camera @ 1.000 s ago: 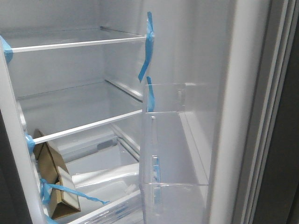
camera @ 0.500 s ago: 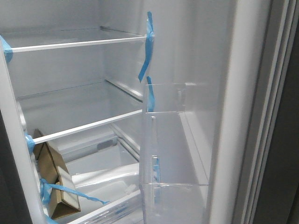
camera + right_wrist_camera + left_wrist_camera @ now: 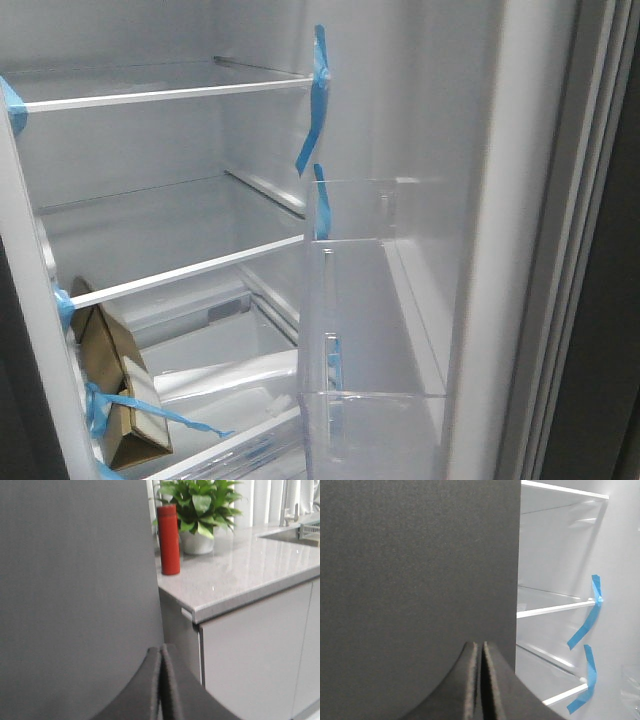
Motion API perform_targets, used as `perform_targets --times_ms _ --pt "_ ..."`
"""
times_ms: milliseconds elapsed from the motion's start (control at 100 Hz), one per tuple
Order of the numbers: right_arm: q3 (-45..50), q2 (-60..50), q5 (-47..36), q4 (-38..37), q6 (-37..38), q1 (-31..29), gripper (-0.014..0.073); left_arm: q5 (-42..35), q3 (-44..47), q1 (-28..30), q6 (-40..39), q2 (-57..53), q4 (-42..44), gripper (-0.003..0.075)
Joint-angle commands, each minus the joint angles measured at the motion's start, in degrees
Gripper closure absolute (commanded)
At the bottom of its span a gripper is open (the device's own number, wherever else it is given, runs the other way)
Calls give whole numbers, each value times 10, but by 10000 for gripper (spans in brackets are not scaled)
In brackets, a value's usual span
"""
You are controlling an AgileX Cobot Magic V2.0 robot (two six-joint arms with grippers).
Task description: Close fridge door
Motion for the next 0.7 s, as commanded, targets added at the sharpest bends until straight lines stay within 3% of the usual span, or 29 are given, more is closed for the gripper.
perform_targets --times_ms 0,200,690 --pt "-59 39 -40 10 0 -3 639 -42 20 -5 -2 -6 -2 740" --pt "-82 65 -51 81 0 -3 639 -42 20 -5 -2 -6 -2 740" --pt "-82 146 -113 629 -99 -7 639 -42 20 -5 -2 -6 -2 740"
